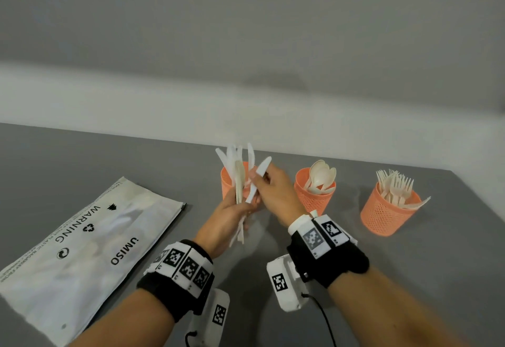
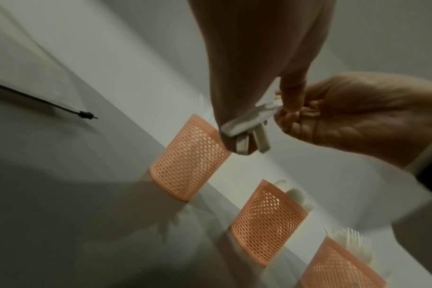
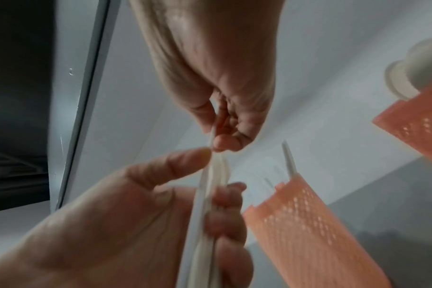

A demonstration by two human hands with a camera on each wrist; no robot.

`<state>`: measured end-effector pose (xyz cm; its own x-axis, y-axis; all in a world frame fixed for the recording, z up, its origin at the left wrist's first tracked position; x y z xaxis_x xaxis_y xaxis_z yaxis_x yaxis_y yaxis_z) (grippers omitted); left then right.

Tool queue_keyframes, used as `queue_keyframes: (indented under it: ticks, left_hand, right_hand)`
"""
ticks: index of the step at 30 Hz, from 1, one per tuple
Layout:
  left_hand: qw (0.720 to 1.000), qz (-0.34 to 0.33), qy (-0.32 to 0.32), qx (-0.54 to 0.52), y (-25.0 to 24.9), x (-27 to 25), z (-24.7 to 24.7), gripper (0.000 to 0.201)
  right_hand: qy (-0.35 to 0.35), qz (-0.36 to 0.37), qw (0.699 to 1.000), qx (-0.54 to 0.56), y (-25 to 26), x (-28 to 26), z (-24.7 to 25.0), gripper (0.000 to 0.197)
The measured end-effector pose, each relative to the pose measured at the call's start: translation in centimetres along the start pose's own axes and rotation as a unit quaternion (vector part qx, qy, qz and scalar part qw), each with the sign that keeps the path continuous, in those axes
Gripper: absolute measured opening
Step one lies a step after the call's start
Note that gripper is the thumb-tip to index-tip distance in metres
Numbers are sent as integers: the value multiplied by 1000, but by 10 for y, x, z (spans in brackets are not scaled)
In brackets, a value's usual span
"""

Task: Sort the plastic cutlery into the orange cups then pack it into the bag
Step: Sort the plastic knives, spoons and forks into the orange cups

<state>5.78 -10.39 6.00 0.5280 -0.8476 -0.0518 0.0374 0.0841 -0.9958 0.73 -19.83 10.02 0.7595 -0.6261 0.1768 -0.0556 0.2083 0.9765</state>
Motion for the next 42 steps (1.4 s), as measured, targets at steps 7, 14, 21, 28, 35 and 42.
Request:
queue_keyframes:
  ticks: [7, 14, 21, 28, 35, 42]
  left_hand:
    - [993, 50, -81, -74, 5, 12, 35, 33]
    - [995, 34, -29, -87, 3, 7, 46, 30]
    - [996, 42, 9, -73, 3, 9, 44, 13]
    - [993, 30, 84, -72, -9, 15, 17, 13]
    - [990, 13, 135, -23, -13, 24, -18, 16]
    - [986, -38, 134, 89, -20, 31, -67, 10]
  right_hand:
    - [-147, 160, 971, 103, 32, 38, 25, 9]
    - [-46, 106, 974, -194, -17, 60, -4, 29]
    - [-27, 160, 931, -327, -14, 56, -11, 35]
    - [43, -43, 994, 88, 0, 35, 0, 18]
    - [5, -117, 963, 241, -2, 22, 46, 21]
    - [-91, -133, 957, 241, -6, 13, 103, 18]
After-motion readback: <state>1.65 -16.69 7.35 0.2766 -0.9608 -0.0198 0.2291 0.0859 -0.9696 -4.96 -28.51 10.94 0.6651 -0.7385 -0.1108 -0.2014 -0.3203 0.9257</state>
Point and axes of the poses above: each hand's wrist, its own x-axis towards the middle knuckle, its own z-axis out of the back of the hand, y = z × x, the point moved 2 cm from there along x, towards the middle knuckle, and after that the axes turned 13 degrees about x, right-handed, at the moved point
